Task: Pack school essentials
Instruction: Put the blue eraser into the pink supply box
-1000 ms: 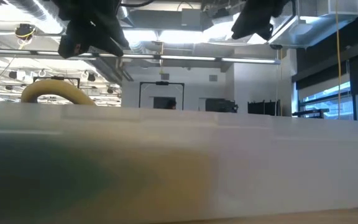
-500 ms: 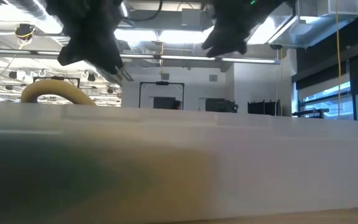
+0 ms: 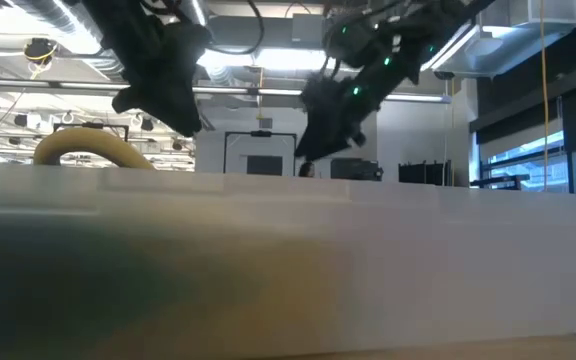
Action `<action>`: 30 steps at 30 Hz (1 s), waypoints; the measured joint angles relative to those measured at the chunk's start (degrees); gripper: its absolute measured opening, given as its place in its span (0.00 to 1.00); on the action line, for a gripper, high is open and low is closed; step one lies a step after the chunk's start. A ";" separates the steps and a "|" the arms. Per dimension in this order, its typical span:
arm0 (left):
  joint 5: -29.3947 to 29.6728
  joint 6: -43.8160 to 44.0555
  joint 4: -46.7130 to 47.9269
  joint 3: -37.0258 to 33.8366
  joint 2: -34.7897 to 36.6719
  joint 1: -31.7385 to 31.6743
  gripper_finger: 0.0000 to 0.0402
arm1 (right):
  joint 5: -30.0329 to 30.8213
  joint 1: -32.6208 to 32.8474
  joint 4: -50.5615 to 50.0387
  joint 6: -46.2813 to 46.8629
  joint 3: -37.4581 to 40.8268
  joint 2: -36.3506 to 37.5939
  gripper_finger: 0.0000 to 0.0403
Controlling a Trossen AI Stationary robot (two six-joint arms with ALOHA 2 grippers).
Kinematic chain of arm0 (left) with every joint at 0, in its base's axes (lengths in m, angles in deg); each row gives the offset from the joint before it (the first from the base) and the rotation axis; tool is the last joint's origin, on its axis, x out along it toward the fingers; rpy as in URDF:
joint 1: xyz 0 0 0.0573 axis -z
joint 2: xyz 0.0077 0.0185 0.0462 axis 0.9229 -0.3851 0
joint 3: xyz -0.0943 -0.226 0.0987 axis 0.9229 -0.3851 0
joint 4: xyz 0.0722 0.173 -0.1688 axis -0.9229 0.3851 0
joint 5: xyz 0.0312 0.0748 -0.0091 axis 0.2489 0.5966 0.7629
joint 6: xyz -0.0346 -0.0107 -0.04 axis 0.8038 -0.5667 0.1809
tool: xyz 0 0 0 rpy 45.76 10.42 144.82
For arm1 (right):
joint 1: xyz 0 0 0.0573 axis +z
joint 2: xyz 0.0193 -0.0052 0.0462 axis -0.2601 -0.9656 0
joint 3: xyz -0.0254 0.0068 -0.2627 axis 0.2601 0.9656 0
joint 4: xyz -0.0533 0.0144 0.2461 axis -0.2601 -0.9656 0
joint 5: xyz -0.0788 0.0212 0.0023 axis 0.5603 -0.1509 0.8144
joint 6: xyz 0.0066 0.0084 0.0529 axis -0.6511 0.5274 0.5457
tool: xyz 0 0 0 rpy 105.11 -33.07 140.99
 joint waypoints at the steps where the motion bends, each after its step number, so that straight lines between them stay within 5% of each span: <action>1: -0.01 -0.11 0.33 0.00 0.00 -0.63 0.21 | 0.08 -0.43 0.75 0.91 0.00 -0.95 0.51; 17: -1.67 -0.16 0.21 -0.04 -0.44 -11.75 0.21 | -6.60 -7.30 8.64 -5.09 0.00 -7.45 0.51; 30: -1.64 -0.17 -0.72 -0.04 -0.45 -17.41 0.21 | -6.58 -10.93 8.27 10.04 0.00 -7.45 0.51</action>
